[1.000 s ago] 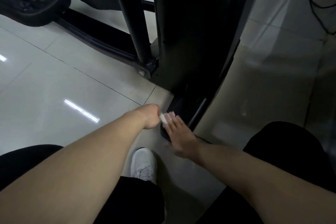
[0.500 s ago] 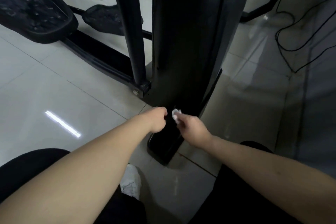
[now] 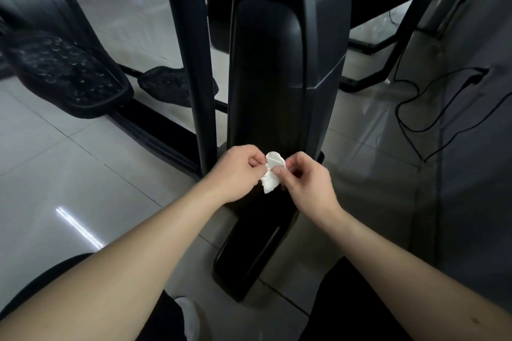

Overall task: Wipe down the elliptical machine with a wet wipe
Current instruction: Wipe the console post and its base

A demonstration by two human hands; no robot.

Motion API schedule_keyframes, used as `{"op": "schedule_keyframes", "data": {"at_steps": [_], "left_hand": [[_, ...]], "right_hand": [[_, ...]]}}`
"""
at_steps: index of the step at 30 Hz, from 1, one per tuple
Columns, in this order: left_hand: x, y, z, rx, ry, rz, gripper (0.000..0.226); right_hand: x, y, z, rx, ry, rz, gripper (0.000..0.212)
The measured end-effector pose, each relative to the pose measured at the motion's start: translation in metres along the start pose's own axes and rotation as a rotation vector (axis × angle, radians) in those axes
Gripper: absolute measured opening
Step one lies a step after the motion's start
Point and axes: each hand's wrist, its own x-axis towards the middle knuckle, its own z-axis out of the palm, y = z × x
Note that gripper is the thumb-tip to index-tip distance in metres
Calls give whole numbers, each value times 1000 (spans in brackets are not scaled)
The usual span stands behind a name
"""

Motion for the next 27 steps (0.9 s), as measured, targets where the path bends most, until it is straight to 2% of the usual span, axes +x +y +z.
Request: {"op": "schedule_keyframes", "data": {"at_steps": [6, 10, 14, 18, 23, 25, 27], "left_hand": [[-9, 40, -17, -84, 191, 113, 6], [-7, 62, -24, -116, 415, 214, 11], [1, 84, -28, -260, 661, 322, 23], [10, 103, -24, -330, 696, 455, 15], [20, 106, -15, -258, 757, 481, 14], [21, 101, -9, -199, 801, 535, 22], [16, 98, -2, -105, 794, 595, 45]], "right_hand": [[9, -42, -26, -25, 224, -201, 12], [22, -77, -37, 74, 286, -235, 13], [37, -108, -46, 173, 336, -272, 15], [51, -129, -48, 169, 408, -320, 15], [50, -135, -51, 70, 456, -425, 12], [49, -133, -53, 112, 472, -420, 14], [50, -130, -57, 191, 497, -379, 17]]}}
